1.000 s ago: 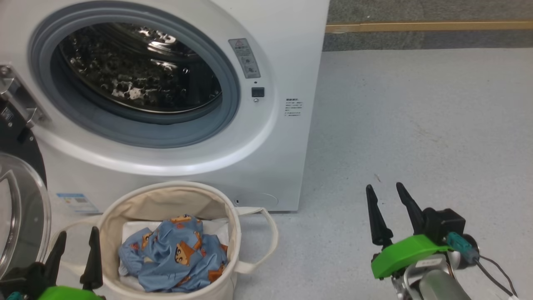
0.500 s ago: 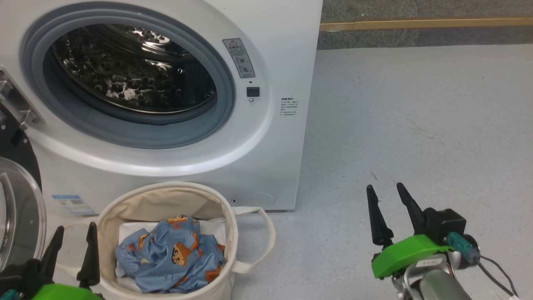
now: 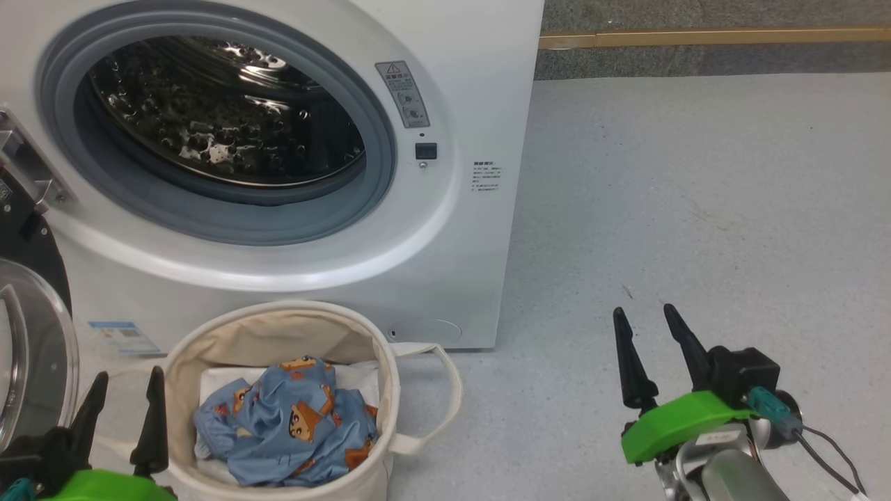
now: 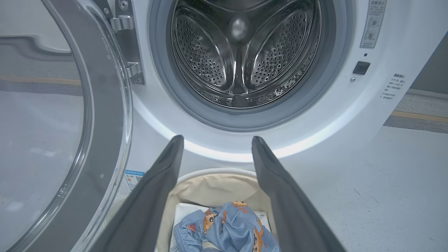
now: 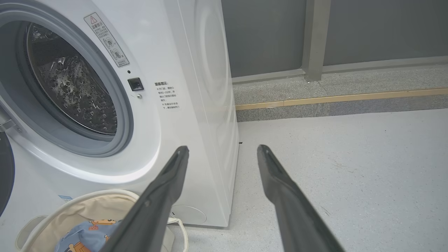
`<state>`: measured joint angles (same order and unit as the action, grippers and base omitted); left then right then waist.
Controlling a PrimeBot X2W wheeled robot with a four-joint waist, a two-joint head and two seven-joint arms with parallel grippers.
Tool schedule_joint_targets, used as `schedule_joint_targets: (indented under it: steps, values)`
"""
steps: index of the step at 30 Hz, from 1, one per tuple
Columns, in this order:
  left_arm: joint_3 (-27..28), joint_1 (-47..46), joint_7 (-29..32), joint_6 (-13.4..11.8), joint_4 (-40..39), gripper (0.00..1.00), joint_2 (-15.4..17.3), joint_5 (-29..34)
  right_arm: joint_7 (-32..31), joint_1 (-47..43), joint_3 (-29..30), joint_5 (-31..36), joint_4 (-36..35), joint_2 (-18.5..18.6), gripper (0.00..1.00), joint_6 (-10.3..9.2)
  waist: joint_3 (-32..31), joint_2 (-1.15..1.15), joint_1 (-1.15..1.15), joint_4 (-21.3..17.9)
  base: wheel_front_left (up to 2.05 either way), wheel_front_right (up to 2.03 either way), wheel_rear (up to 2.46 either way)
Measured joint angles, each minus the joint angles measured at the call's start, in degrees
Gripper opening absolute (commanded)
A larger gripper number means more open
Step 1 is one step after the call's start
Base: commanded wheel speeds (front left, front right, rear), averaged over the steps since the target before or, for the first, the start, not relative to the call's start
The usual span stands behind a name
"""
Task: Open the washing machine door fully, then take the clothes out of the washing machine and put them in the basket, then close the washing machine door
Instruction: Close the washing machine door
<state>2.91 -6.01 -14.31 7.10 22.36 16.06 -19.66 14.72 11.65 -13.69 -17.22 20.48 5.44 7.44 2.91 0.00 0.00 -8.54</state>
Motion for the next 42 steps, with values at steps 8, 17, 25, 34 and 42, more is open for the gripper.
schedule_joint_targets:
  steps: [8,17,25,34,42]
  values:
    - [0.16,-0.02,0.00,0.03,0.01,1.00,-0.05,0.15,0.00,0.03,0.10,0.00,-0.04,-0.01,1.00,0.00,0.42,0.00,0.00,0.11,0.00,0.00,0.00]
    - [0.32,-0.25,0.00,0.04,0.03,1.00,-0.25,0.94,0.00,0.18,0.30,0.00,-0.04,-0.07,1.00,0.00,0.46,0.00,0.00,0.30,-0.11,0.08,0.03]
    - [0.82,-0.34,0.00,0.04,0.07,1.00,-0.57,0.99,0.00,0.32,0.29,0.08,-0.08,-0.11,1.00,0.00,0.14,0.00,0.00,0.44,-1.03,1.03,0.00]
    - [1.08,-0.56,0.00,0.05,0.11,1.00,-0.67,1.44,0.00,0.80,0.33,0.08,-0.08,-0.11,1.00,0.00,0.53,0.00,0.00,0.79,-2.03,1.96,0.07]
    - [1.91,-0.54,0.00,0.04,-0.13,1.00,-0.79,3.13,0.00,0.80,0.30,0.08,-0.08,-0.18,1.00,0.00,0.89,0.00,0.00,1.21,-1.69,1.59,0.09]
